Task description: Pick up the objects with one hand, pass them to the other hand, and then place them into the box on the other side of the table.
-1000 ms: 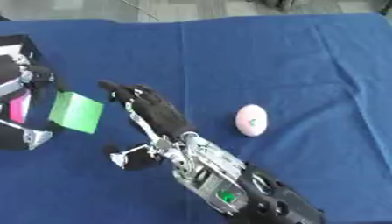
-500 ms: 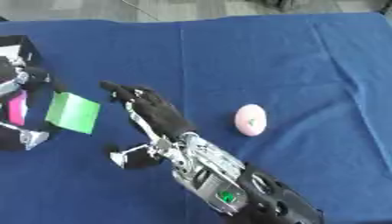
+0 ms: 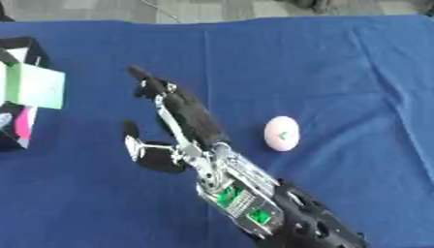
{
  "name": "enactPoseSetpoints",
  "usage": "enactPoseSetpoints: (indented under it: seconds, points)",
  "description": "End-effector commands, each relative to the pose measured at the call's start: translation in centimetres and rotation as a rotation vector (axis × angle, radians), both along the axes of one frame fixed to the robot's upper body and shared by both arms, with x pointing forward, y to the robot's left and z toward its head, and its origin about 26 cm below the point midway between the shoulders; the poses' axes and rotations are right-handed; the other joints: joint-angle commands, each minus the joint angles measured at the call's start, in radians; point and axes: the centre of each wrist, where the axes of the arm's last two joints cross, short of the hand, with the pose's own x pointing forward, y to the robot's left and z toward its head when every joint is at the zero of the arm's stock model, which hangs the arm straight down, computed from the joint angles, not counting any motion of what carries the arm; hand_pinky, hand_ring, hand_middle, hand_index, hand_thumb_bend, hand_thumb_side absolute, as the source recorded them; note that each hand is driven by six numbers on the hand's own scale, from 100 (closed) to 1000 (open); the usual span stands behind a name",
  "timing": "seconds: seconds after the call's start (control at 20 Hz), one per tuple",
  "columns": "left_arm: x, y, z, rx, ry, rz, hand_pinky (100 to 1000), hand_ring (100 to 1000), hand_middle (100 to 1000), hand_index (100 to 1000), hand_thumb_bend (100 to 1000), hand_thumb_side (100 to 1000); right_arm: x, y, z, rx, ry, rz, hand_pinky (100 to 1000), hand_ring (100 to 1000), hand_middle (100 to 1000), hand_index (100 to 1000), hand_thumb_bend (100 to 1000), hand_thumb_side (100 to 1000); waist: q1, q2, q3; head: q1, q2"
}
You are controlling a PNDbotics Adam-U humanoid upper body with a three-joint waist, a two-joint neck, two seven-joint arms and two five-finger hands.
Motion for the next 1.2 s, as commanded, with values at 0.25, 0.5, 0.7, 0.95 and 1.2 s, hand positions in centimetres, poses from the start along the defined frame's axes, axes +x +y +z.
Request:
enactPoseSetpoints:
  seconds: [0.25, 0.5, 0.7, 0.95, 1.2]
  points:
    - [-0.8, 3.3, 2.7, -0.149, -0.105, 0.253, 645, 519, 331, 488, 116, 100, -0.7, -1.1, 2.1, 0.135, -0.070, 0.037, 910, 760, 661, 905, 100, 173, -0.003, -0.021, -0.001, 0.073, -0.020]
    - [0.0, 4.4, 2.3, -0.222, -0.072, 0.400, 644, 522, 333, 491, 100, 100, -1.0, -1.5, 3.0, 0.157, -0.080, 0.042, 906, 755, 647, 888, 100, 122, -0.011, -0.019, -0.005, 0.118, -0.039]
    - [2.6, 6.3, 1.7, -0.249, -0.053, 0.505, 662, 540, 359, 513, 100, 100, -1.4, -1.8, 3.6, 0.178, -0.093, 0.045, 905, 752, 643, 884, 100, 111, -0.016, -0.019, -0.006, 0.143, -0.051]
    - [5.6, 8.3, 0.4, -0.242, 0.002, 0.597, 681, 566, 427, 579, 158, 100, -1.5, -2.0, 4.0, 0.190, -0.103, 0.042, 904, 749, 640, 884, 100, 101, -0.022, -0.018, -0.009, 0.159, -0.058]
    - [7.9, 10.3, -1.2, -0.212, 0.103, 0.732, 883, 796, 691, 828, 538, 220, -1.5, -2.1, 4.1, 0.207, -0.111, 0.040, 902, 740, 635, 883, 100, 104, -0.027, -0.016, -0.014, 0.163, -0.056]
